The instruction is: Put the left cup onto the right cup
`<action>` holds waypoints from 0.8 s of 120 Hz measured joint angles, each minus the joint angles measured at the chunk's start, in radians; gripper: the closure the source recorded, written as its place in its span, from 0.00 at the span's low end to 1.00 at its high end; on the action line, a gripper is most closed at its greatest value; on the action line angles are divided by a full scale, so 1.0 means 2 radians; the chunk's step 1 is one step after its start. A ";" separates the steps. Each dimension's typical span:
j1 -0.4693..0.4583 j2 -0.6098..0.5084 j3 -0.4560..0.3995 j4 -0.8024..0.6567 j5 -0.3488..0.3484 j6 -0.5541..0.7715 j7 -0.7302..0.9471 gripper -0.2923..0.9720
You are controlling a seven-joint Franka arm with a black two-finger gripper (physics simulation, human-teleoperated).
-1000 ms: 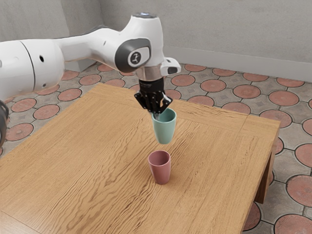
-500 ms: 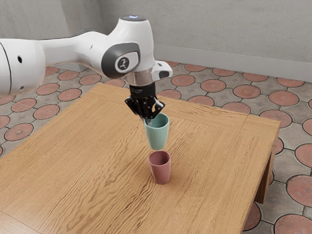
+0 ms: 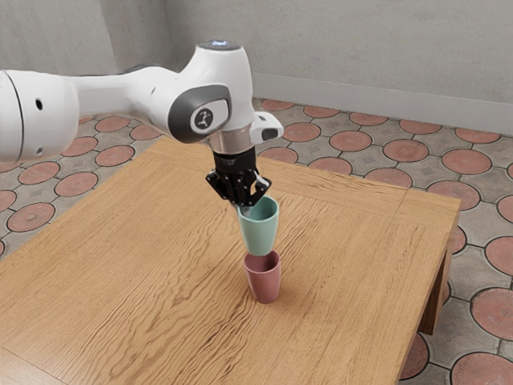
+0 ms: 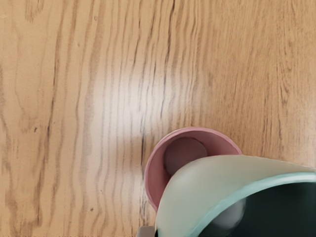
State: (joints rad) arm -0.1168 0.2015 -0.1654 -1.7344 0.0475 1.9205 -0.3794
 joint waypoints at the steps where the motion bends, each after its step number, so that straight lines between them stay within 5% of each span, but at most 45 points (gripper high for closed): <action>1: 0.000 0.000 0.000 0.000 0.000 0.000 0.000 0.85; 96: 0.005 0.027 0.000 -0.011 -0.002 0.033 -0.011 0.85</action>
State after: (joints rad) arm -0.1074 0.2562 -0.1655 -1.7572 0.0436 1.9867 -0.4016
